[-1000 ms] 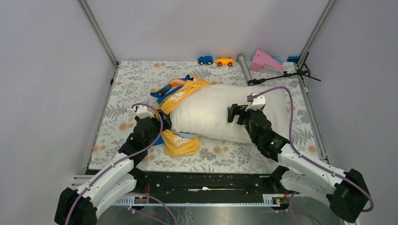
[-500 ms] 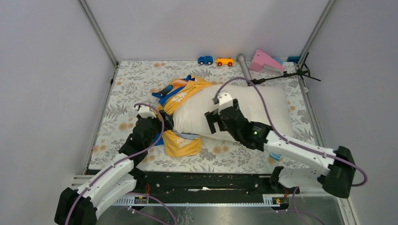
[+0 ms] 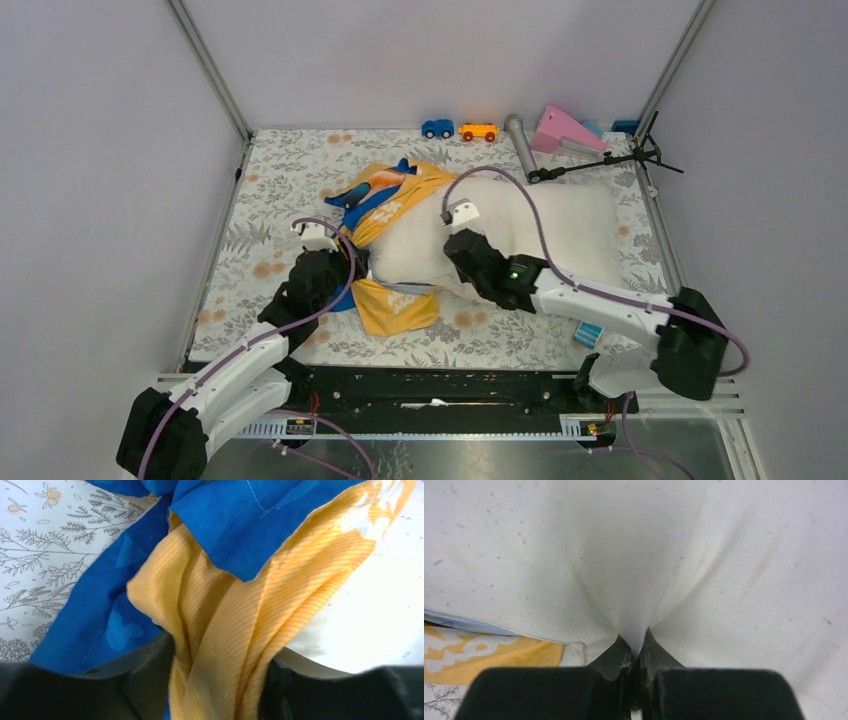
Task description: Remove the pillowcase from the pillow
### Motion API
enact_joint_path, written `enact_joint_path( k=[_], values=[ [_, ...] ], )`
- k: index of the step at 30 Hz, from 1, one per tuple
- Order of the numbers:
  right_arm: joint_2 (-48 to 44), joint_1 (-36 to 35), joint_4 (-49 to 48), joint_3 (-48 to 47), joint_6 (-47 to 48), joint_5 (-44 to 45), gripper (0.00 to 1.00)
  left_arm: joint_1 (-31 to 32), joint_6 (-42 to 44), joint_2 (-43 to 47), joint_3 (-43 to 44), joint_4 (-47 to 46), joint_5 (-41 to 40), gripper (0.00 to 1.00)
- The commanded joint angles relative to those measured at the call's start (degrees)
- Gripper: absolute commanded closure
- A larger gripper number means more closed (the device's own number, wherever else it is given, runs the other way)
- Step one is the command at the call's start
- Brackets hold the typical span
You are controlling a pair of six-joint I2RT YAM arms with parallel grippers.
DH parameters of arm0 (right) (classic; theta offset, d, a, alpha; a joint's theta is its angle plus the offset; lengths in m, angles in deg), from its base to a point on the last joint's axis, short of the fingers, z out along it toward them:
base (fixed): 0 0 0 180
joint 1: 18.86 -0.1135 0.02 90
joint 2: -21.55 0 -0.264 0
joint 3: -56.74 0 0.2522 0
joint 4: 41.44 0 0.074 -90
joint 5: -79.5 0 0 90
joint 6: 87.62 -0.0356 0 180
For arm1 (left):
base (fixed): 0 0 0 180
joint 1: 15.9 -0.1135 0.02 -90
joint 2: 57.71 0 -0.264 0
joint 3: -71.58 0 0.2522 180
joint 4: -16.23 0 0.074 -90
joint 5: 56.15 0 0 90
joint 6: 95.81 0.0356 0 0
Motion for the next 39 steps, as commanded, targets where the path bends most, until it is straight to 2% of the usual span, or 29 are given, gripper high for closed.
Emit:
enact_joint_path(
  k=[1,6,12,18,23,25,27,29,31,39],
  values=[
    [-13.54,4.79,-3.41,6.96,-2.17,5.23,1.00,0.15,-0.63,0.48,2.08,-1.07,-3.42,0.55],
    [-32.70,10.84,-9.96,15.10,-2.97,6.90,1.00,0.15,-1.32,2.84,0.39,-1.50,-5.66,0.81],
    [-48.14,12.17,-7.98,14.58,-1.81,14.84,1.00,0.15,-1.69,1.70,0.92,-1.10,-6.45,0.87],
    [-55.34,12.17,-5.63,10.27,-3.24,15.22,1.00,0.15,-2.06,0.21,1.72,-0.13,-7.44,0.89],
    [-52.44,12.17,-5.77,8.05,-4.73,13.69,1.00,0.15,-3.28,0.61,1.75,0.74,-9.75,0.89],
    [-50.17,12.17,-7.27,7.11,-5.46,13.85,1.00,0.15,-6.02,1.13,2.09,2.87,-14.67,0.88],
    [-48.00,12.21,-10.28,5.90,-5.90,14.07,1.00,0.15,-13.50,1.84,2.90,9.17,-28.21,0.88],
    [-45.94,12.21,-13.73,5.02,-5.70,14.96,1.00,0.15,-25.82,2.73,4.18,19.04,-39.78,0.90],
    [-42.39,12.17,-19.25,4.26,-4.77,15.87,1.00,0.15,-36.54,3.63,5.44,27.78,-45.02,0.90],
    [-20.09,13.78,-33.75,-5.73,0.59,17.20,1.00,0.31,-37.76,7.17,5.19,29.53,-45.07,0.90]
  ],
)
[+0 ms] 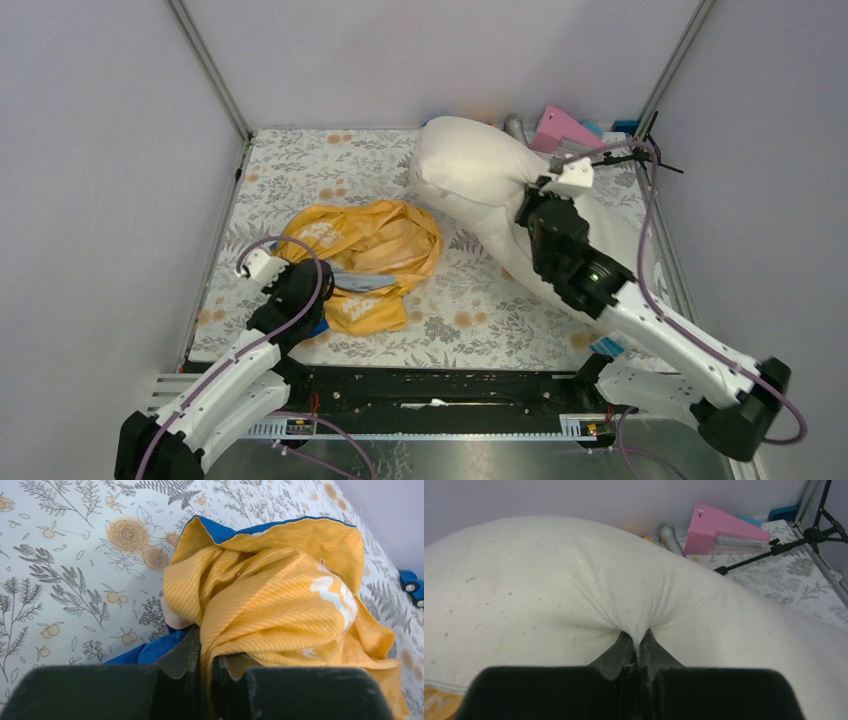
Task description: Remove the pillowcase from the pillow
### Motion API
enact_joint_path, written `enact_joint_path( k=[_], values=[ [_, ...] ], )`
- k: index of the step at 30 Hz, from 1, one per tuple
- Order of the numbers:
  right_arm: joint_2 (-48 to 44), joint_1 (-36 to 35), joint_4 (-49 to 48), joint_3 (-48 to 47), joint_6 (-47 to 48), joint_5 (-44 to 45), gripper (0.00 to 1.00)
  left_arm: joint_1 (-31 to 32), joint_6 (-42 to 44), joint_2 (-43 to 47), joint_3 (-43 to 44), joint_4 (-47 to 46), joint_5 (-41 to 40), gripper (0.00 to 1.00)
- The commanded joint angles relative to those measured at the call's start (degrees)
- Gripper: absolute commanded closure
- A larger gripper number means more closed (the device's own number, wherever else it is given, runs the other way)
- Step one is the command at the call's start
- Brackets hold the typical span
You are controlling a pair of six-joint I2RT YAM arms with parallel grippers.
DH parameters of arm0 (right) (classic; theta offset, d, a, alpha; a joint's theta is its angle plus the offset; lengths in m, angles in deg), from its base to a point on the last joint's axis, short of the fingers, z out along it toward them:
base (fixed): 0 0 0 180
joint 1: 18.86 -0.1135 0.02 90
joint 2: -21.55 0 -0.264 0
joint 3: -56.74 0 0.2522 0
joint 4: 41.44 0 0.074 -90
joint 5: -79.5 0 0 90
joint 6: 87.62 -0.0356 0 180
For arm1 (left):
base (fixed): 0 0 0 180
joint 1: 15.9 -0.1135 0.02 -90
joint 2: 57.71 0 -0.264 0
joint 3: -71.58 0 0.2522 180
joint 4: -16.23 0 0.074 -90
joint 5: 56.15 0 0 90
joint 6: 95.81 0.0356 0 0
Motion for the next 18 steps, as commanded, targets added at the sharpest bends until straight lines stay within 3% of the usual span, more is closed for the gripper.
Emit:
enact_joint_path(
  k=[1,4,6,7,8,10,11,14,18],
  values=[
    [11.62,2.57,-21.67,-12.37,1.83,0.84,1.00,-0.05,-4.54,1.82,2.07,1.49,-5.28,0.90],
    [23.00,4.39,-20.44,-22.81,0.82,-8.54,1.00,-0.04,-4.13,1.84,1.95,0.95,-5.08,0.90],
    [30.40,4.76,-14.66,-32.45,1.22,-19.52,0.99,-0.01,-3.32,1.53,1.79,0.09,-4.66,0.90],
    [33.88,4.84,-10.56,-37.99,1.65,-26.41,0.88,0.02,-3.04,1.36,1.84,-0.33,-4.46,0.90],
    [36.86,4.79,-6.70,-43.02,2.43,-35.37,0.70,0.04,-2.71,1.08,1.86,-0.55,-4.35,0.90],
    [40.86,4.76,1.27,-50.28,3.76,-48.47,0.16,0.02,-1.94,0.53,2.07,-1.00,-3.95,0.90],
    [41.80,4.77,3.88,-51.88,3.72,-50.52,0.03,0.04,-1.53,0.20,2.16,-1.31,-3.72,0.90],
    [38.70,4.80,4.95,-46.12,3.53,-45.19,0.00,0.05,1.72,-0.68,2.15,-4.00,-1.94,0.90],
    [26.74,4.79,-4.39,-26.22,4.86,-37.13,0.00,0.05,5.91,-2.29,1.20,-9.01,1.31,0.90]
  ],
)
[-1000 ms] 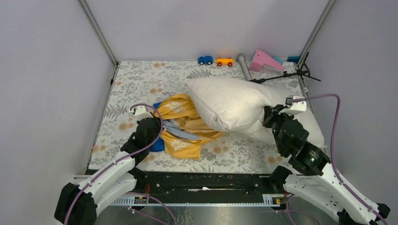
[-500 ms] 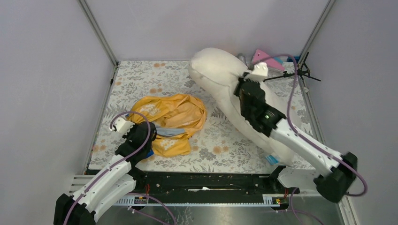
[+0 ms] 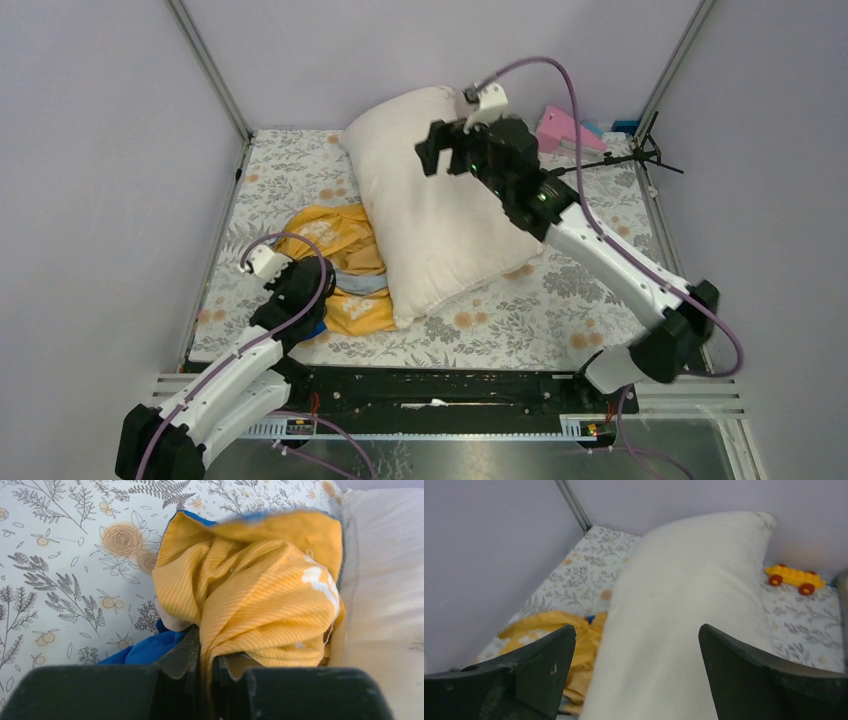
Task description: Remove the pillowcase from the pillow
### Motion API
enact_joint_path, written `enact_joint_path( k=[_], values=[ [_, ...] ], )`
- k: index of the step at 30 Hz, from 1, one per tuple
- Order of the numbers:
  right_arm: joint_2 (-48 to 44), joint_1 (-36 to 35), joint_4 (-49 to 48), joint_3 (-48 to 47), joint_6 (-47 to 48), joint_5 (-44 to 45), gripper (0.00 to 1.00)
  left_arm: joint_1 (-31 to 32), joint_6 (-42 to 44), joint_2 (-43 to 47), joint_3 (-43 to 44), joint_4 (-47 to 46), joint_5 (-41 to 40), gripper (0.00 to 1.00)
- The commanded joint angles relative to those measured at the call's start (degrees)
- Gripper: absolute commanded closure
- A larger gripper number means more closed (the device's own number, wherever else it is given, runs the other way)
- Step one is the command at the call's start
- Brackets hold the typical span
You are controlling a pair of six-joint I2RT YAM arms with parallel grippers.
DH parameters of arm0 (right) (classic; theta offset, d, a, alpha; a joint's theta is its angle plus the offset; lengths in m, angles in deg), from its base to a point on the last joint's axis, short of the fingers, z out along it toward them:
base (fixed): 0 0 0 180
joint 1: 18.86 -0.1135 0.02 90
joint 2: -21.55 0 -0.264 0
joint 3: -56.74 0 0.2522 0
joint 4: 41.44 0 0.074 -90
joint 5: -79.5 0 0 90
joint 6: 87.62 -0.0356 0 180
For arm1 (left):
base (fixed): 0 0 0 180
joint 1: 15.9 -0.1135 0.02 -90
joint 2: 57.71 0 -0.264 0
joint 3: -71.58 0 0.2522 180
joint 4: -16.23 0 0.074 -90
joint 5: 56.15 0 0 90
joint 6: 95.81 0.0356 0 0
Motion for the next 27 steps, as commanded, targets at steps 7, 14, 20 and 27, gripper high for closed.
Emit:
enact_joint_path(
  k=[7,14,20,27],
  values=[
    [-30.45,0.25,-11.97,39.54,2.09,15.94,0.00,0.00,9.48,-7.22,-0.79,-19.97,11.30,0.89],
    [-37.54,0.28,-16.43,50.99,1.78,19.63,0.00,-3.62,6.18,-23.29,16.00,-21.53,22.59,0.89],
    [-36.03,0.22,-14.96,50.28,1.73,18.80,0.00,-8.23,16.47,-42.35,59.81,-8.07,35.94,0.96],
    [-34.05,0.29,-16.83,53.51,1.91,29.04,0.00,-8.33,24.71,-44.21,61.91,-6.39,42.83,0.01]
  ],
)
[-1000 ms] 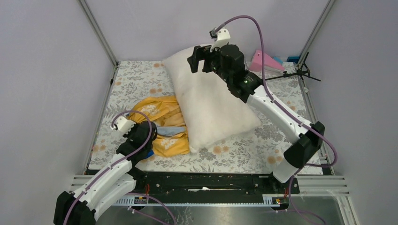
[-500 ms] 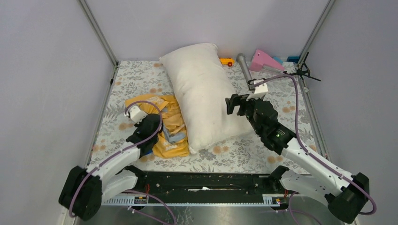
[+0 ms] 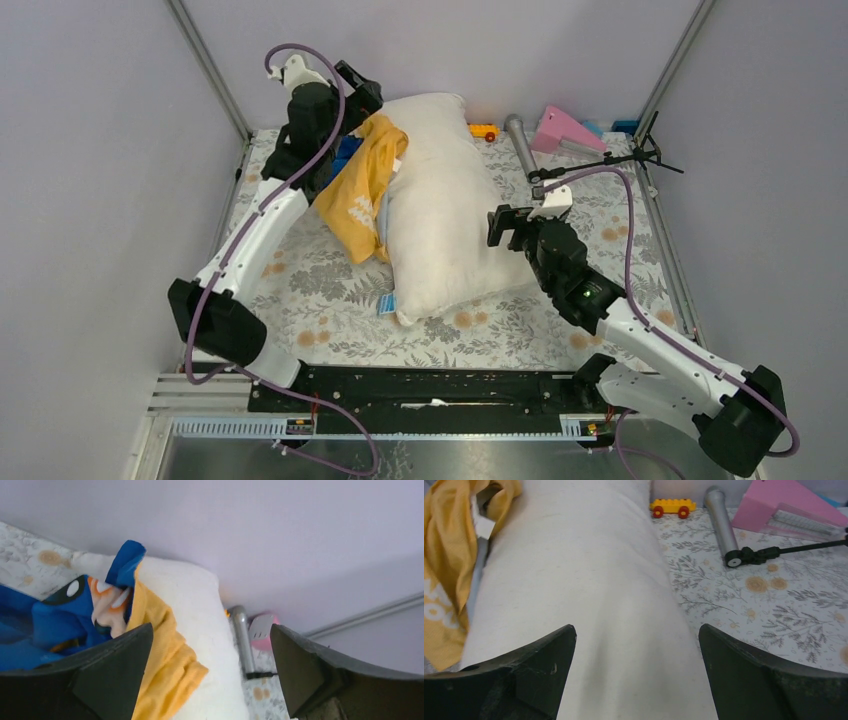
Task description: Remove the pillowcase from the pillow
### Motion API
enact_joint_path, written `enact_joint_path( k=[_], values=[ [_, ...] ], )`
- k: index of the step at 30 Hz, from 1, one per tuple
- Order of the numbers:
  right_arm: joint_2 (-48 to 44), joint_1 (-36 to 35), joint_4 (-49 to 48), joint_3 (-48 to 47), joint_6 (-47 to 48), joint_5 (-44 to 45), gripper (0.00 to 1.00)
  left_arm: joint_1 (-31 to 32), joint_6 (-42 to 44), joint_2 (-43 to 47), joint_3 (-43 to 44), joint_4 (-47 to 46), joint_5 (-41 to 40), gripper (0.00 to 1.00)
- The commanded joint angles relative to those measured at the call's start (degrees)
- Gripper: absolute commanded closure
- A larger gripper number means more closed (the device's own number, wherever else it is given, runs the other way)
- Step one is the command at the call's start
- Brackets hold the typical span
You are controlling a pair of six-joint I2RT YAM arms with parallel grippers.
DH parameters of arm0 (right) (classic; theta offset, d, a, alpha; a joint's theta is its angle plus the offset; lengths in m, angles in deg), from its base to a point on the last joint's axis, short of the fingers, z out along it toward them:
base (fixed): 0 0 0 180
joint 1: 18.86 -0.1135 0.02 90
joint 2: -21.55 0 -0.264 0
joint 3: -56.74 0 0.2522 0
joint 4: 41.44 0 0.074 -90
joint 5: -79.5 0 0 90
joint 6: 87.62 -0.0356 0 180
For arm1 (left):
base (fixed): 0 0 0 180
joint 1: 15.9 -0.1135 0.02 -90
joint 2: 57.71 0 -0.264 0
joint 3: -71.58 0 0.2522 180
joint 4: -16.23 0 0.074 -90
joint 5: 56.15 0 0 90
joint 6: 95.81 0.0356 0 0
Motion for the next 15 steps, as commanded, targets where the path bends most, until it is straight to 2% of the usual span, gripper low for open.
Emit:
enact_joint_path(
  k=[1,4,6,9,11,13,15],
  values=[
    [3.16,0.23,-4.01,1.69,1.23,11.87,0.01,-0.33,7.52,4.00,-11.81,0.36,1.97,0.01],
    [7.17,0.50,-1.42,0.16,3.22,16.38,0.00,-0.33,10.79,9.67,-25.54,-6.94,-1.87,0.01],
    [8.98,2.26,1.09,-1.40,1.84,14.62,0.01,-0.37,13.01,14.28,-34.00,-12.14,-3.71,0.01],
    [10.01,15.42,2.94,-0.76,-6.04,-2.33,0.00,-0.33,17.04,20.83,-44.48,-18.82,-7.95,0.01],
    [10.31,24.49,-0.34,1.55,-10.06,-11.35,0.00,-0.33,21.25,24.54,-50.66,-22.34,-11.79,0.01],
    [10.12,26.88,-6.81,5.18,-8.75,-10.61,0.00,-0.26,24.82,27.96,-56.18,-27.87,-14.93,0.01],
    [10.03,26.97,-15.85,9.98,-3.20,-9.14,0.00,-0.24,28.26,30.29,-62.15,-35.52,-13.68,0.01]
  ],
)
